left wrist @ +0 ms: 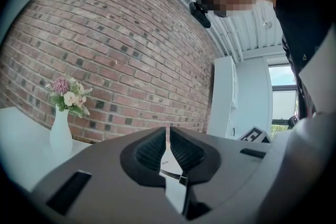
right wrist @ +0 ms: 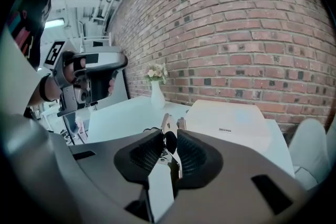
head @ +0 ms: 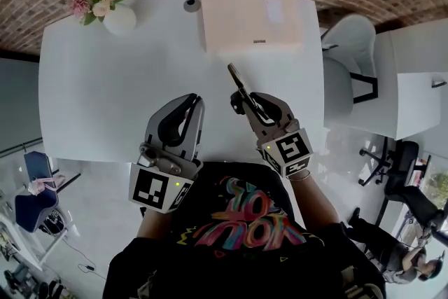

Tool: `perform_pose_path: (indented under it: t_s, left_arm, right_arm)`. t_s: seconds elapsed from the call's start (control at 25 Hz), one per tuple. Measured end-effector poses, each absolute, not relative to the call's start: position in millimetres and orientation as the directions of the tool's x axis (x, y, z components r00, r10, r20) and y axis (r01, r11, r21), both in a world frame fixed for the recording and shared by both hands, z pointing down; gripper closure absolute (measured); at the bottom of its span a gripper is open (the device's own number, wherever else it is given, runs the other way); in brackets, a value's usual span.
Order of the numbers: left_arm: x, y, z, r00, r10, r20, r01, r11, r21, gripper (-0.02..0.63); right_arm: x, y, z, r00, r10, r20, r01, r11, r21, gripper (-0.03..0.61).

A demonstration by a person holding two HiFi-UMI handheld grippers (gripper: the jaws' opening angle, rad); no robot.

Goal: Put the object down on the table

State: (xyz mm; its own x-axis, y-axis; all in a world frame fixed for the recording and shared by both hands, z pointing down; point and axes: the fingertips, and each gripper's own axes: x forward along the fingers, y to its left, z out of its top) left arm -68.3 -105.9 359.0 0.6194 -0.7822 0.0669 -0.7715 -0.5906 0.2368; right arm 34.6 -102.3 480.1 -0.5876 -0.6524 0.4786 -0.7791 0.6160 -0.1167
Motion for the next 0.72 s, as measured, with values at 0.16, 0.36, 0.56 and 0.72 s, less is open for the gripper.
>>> perform_pose_path:
  t_s: [0.16, 0.36, 0.56, 0.72]
  left_arm:
    - [-64, -105, 364, 0.623, -0.779, 0.075, -0.769, -0.592, 0.243, 0.572]
    - [-63, -105, 369, 0.624, -0.777, 0.085, -0.768, -0.589, 0.249, 0.574]
    - [-61, -103, 373, 0.631, -0.770, 0.096, -0.763, -0.594, 0.254, 0.574]
    - [-59, -102, 373, 0.632, -0.770, 0.094, -0.762, -0.594, 0.258, 0.573]
  right_arm:
    - [38, -101, 504, -0.575, -0.637, 0.513, -0.780, 0.617, -0.107, 0.476]
    - [38, -101, 526, -0.554, -0.631, 0.544, -0.785, 0.613, -0.089, 0.476]
    - [34, -104, 543, -0.546, -0.635, 0.546, -0.787, 0.612, -0.074, 0.476]
    - [37, -104, 559, -0.529, -0.634, 0.564, -0.792, 0.608, -0.060, 0.476]
